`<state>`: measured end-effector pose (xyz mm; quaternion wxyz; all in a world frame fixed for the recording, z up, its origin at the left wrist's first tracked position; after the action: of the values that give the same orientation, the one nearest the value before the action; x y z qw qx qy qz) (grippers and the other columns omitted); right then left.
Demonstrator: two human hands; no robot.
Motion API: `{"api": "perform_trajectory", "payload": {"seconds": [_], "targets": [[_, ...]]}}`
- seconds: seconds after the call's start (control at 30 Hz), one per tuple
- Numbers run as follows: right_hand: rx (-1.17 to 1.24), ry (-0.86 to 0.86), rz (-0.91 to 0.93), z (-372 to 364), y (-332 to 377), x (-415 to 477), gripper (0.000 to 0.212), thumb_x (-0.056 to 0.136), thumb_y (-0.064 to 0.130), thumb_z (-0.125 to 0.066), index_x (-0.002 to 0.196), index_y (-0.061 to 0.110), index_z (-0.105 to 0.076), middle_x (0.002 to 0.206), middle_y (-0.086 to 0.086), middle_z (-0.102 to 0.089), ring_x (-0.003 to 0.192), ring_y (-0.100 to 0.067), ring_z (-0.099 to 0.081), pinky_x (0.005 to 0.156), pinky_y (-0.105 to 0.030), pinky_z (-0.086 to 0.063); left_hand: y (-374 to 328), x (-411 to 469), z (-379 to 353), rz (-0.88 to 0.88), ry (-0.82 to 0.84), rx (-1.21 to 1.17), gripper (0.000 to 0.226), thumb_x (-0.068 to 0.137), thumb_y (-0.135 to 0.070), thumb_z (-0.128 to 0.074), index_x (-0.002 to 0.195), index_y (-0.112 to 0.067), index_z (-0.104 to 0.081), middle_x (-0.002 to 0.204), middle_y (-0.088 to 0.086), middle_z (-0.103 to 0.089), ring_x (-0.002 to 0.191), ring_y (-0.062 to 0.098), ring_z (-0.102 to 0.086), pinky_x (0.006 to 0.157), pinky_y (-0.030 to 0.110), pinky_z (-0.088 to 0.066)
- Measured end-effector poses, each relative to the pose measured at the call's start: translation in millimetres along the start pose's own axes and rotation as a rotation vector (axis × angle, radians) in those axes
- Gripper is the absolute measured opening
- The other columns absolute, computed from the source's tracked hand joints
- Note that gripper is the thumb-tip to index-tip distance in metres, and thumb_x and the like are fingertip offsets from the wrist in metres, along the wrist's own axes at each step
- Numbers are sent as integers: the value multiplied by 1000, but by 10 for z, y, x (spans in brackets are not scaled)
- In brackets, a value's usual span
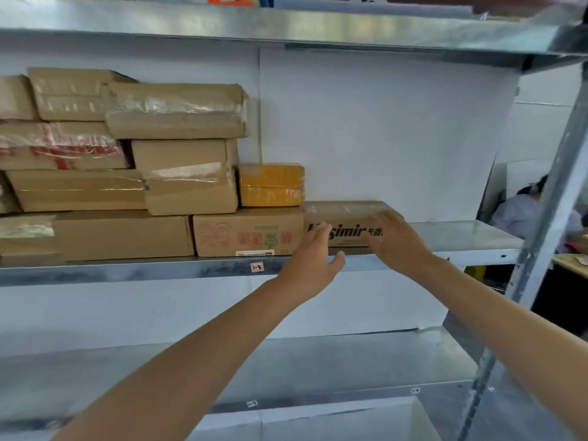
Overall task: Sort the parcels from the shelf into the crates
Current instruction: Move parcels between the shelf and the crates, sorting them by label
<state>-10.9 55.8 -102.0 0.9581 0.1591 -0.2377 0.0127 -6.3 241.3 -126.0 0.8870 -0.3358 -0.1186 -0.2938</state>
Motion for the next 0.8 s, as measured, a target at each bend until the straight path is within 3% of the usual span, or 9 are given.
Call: {"api": "perform_trajectory", "payload": {"seconds": [0.17, 0.27, 0.37, 0.47, 0.57, 0.63, 0.7, 0.8], "targets": [[-203, -48, 98, -7, -283, 174, 38, 97, 37, -56, 128, 16, -47, 128, 2, -53, 109, -28, -57, 86, -33, -43, -93, 203, -211, 70, -180, 103, 58, 100, -28, -52, 146, -3, -26, 156, 12, -21, 141, 21, -21, 106, 30, -33], [-287, -76, 138, -6, -430, 246, 38, 93, 17, -63, 126, 15, -45, 126, 1, -50, 105, -23, -56, 76, -29, -40, -102, 266, -241, 88, -316, 101, 73, 99, -24, -52, 154, -3, -10, 162, 12, -7, 144, 23, -17, 106, 32, -38], [-243, -52, 93, 17, -571, 318, 41, 90, 6, -63, 124, 16, -42, 121, 0, -47, 96, -22, -55, 65, -34, -46, -124, 318, -272, 173, -331, 101, 77, 101, -26, -48, 156, -1, 0, 165, 14, 2, 152, 27, -5, 113, 33, -31], [-152, -29, 58, 69, -654, 388, 34, 90, 10, -65, 117, 14, -44, 113, -3, -50, 84, -26, -58, 67, -42, -53, -196, 382, -343, 267, -337, 76, 80, 100, -27, -47, 155, 1, 3, 164, 18, 2, 152, 31, -2, 121, 39, -21], [-34, -32, 42, 99, -752, 470, 26, 91, 15, -66, 111, 12, -49, 108, -6, -56, 88, -25, -57, 74, -37, -49, -208, 437, -419, 383, -355, -51, 83, 99, -28, -51, 155, 0, 3, 157, 19, -16, 143, 34, -25, 114, 44, -35], [166, -26, -56, 126, -826, 523, 27, 93, 29, -63, 113, 12, -53, 108, -3, -59, 93, -20, -55, 74, -29, -42, -159, 465, -435, 392, -401, -116, 79, 100, -29, -50, 155, 1, -2, 154, 17, -22, 136, 31, -35, 105, 39, -44], [355, 29, -240, 133, -888, 581, 41, 96, 43, -51, 119, 9, -52, 111, -3, -59, 94, -18, -53, 73, -30, -39, -79, 512, -420, 421, -415, -177, 63, 101, -30, -48, 150, 1, -22, 149, 17, -31, 123, 28, -47, 92, 35, -47], [536, 156, -432, 62, -950, 654, 57, 99, 53, -38, 114, 2, -57, 112, -12, -63, 94, -22, -56, 85, -36, -46, 7, 624, -382, 473, -400, -323, 41, 102, -36, -44, 128, -4, -45, 124, 11, -53, 100, 21, -53, 77, 31, -40]]}}
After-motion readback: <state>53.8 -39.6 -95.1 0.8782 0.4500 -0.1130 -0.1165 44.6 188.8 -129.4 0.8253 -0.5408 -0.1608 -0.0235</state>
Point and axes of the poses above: each hand's wrist, its own x-axis towards the middle knuckle, its own z-axis out of the back of the hand, y = z × x, the point moved 3 cm from there along x, towards the middle knuckle
